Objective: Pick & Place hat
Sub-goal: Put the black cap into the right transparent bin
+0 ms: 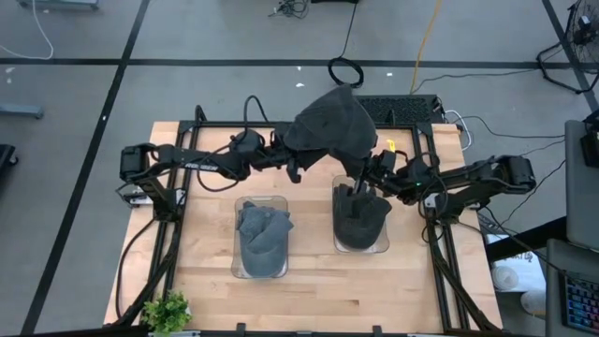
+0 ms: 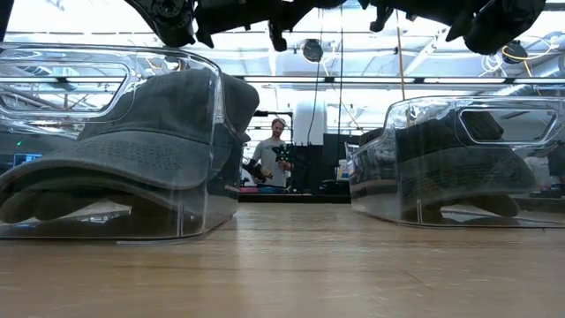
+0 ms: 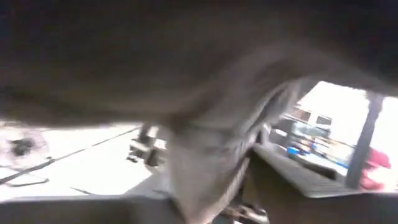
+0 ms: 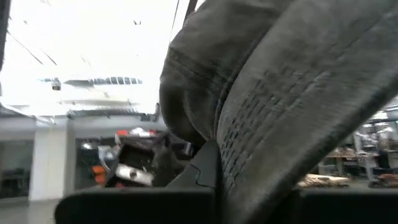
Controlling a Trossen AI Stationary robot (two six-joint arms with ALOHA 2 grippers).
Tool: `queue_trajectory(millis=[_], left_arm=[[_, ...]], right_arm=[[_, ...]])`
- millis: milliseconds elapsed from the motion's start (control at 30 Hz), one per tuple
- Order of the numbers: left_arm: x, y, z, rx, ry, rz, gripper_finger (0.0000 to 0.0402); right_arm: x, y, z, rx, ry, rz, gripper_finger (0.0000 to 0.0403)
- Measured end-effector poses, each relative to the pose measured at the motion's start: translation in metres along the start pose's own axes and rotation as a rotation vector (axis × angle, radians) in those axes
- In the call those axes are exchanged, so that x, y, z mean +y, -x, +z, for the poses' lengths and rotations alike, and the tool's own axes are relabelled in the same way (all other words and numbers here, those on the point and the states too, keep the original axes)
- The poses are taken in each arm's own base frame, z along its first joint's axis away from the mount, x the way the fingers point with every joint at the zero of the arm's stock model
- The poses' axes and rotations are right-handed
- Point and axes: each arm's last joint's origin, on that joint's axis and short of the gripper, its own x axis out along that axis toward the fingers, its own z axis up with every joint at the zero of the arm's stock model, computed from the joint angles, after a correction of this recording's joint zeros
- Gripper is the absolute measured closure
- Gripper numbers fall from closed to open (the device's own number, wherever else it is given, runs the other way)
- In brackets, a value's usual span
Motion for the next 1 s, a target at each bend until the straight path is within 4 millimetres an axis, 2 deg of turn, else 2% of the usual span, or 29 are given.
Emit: queue_trajectory(millis=[100,167,333,500,600,667,767,867,933,1000], left_arm=[[0.000,0.001,0.001,0.028,-0.026,-0.098,0.0351],[0.002,0.002,0.004,0.050,-0.031,-0.154,0.0381],[0.005,0.011,0.019,0.145,0.011,-0.130,0.0392],[0.005,0.025,0.044,0.220,0.012,-0.068,0.0392],[0.005,0.031,0.053,0.263,0.055,-0.120,0.0392],[0.003,0.034,0.055,0.321,0.125,-0.220,0.0392],[-0.006,0.035,0.050,0.401,0.198,-0.327,0.0392],[-0.012,0.036,0.039,0.492,0.193,-0.421,0.0392],[-0.015,0.037,0.034,0.533,0.181,-0.447,0.0392],[-0.017,0.037,0.030,0.559,0.190,-0.438,0.0392]], right_arm=[[0.000,0.000,-0.002,0.025,0.005,-0.004,0.0383],[0.000,0.000,-0.004,0.061,0.045,-0.004,0.0368],[-0.001,0.006,-0.011,0.290,0.160,0.012,0.0318],[-0.007,0.027,-0.023,0.619,0.199,0.043,0.0258],[-0.007,0.037,-0.019,0.737,0.226,0.078,0.0232],[-0.008,0.045,-0.021,0.822,0.260,0.080,0.0222],[-0.007,0.052,-0.017,0.858,0.314,0.079,0.0217],[-0.003,0.057,-0.010,0.865,0.333,0.101,0.0221],[-0.002,0.058,-0.001,0.836,0.242,0.071,0.0226],[-0.005,0.058,0.011,0.787,0.069,0.062,0.0233]])
